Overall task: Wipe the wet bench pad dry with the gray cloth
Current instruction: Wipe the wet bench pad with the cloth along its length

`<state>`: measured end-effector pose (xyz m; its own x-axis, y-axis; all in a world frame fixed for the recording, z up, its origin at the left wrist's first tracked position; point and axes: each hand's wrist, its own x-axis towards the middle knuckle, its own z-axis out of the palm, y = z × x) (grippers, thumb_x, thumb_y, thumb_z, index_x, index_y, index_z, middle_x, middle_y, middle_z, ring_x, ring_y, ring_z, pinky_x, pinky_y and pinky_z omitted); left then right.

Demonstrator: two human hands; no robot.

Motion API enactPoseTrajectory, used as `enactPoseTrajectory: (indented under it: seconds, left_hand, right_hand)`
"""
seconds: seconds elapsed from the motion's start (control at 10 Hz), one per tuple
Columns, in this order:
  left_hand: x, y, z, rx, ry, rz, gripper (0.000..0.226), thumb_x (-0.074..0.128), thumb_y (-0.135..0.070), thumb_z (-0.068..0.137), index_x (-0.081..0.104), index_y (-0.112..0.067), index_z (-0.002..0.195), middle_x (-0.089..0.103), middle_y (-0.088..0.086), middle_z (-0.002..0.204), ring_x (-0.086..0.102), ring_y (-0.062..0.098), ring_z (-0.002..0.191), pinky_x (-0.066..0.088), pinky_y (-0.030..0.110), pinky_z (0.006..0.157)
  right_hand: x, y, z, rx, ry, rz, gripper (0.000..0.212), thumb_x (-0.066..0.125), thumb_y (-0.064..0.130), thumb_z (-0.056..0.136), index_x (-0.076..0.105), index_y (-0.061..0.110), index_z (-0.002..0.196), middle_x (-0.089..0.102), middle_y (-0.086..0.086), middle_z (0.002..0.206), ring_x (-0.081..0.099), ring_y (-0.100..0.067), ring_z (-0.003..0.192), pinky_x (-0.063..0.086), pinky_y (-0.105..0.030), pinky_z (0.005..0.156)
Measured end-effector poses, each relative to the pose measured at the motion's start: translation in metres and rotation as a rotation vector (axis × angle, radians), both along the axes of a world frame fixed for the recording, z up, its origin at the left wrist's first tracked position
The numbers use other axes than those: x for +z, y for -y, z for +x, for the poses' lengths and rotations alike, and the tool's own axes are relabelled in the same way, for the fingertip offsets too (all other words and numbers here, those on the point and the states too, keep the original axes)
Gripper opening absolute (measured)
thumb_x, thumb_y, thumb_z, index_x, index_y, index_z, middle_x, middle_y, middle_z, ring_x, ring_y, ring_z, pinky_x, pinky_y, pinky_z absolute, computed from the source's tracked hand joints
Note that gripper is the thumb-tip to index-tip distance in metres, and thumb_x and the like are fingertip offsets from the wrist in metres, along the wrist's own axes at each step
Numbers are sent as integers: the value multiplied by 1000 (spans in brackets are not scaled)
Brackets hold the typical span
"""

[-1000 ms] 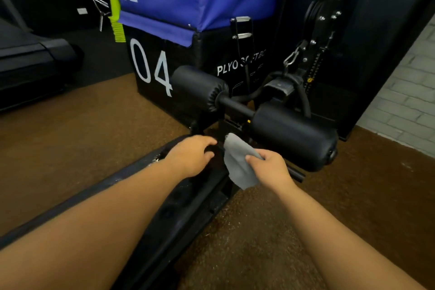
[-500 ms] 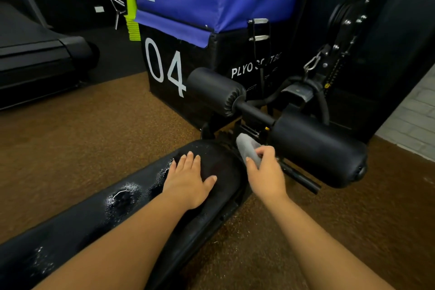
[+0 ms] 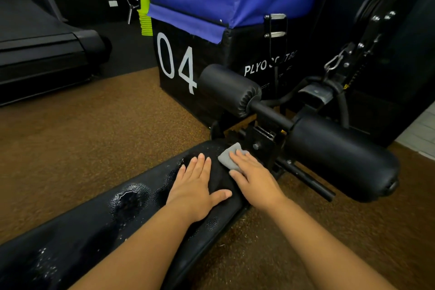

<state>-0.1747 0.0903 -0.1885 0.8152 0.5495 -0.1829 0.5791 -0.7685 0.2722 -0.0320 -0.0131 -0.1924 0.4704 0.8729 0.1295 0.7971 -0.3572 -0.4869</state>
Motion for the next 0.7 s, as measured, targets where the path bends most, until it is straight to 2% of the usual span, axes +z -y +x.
enactPoseTrajectory:
  seconds: [0.1, 0.2, 0.3, 0.4, 0.5, 0.6, 0.7]
  left_hand:
    - [-2, 0, 1, 5, 10, 4, 94, 31, -72, 85, -12, -19, 150, -20, -1, 157, -19, 13, 144, -9, 36, 118]
    - [-3, -1, 1, 0, 12, 9, 94, 31, -72, 85, -12, -19, 150, -20, -1, 157, -19, 13, 144, -10, 35, 118]
    - [-3, -1, 0, 5, 17, 7, 95, 32, -72, 85, -11, -20, 150, -20, -1, 157, -19, 13, 144, -10, 35, 118]
    - [-4, -1, 0, 5, 24, 8, 95, 31, -73, 84, -11, -20, 150, -20, -1, 157, -19, 13, 144, -10, 35, 118]
    - [-4, -1, 1, 5, 27, 12, 95, 31, -73, 84, -11, -20, 150, -19, -1, 158, -19, 13, 144, -10, 34, 117]
    - [-6, -2, 1, -1, 34, 13, 95, 32, -73, 84, -10, -20, 150, -19, -1, 158, -19, 13, 144, -10, 35, 118]
    - [-5, -1, 0, 1, 32, 8, 96, 32, -73, 83, -10, -20, 151, -19, -1, 157, -19, 13, 144, -10, 35, 118]
  right_hand:
    - [-3, -15, -7, -53, 19, 54, 46, 45, 25, 98, 35, 22, 143, 32, 3, 151, 17, -11, 142, 5, -19, 111]
    - [-6, 4, -5, 82, 22, 79, 41, 50, 17, 96, 47, 25, 135, 41, 7, 145, 24, -2, 137, 5, -6, 106]
    - [-2, 23, 4, 163, -31, 95, 38, 53, 14, 94, 55, 28, 128, 48, 9, 139, 29, 6, 130, 11, -4, 106]
    - [-3, 7, 10, 42, -37, 125, 36, 51, 13, 94, 57, 25, 127, 50, 4, 139, 32, 2, 131, 18, -14, 110]
    - [-3, -15, 1, -69, -41, 135, 37, 46, 16, 97, 52, 23, 132, 47, 2, 142, 31, -7, 136, 14, -13, 106]
    - [-4, -5, -5, 63, -15, 124, 37, 51, 12, 94, 54, 22, 130, 50, 2, 139, 32, -4, 133, 8, -2, 103]
    - [2, 23, 2, 176, -24, 121, 38, 57, 7, 90, 59, 24, 124, 57, 5, 131, 38, 2, 125, 14, 0, 103]
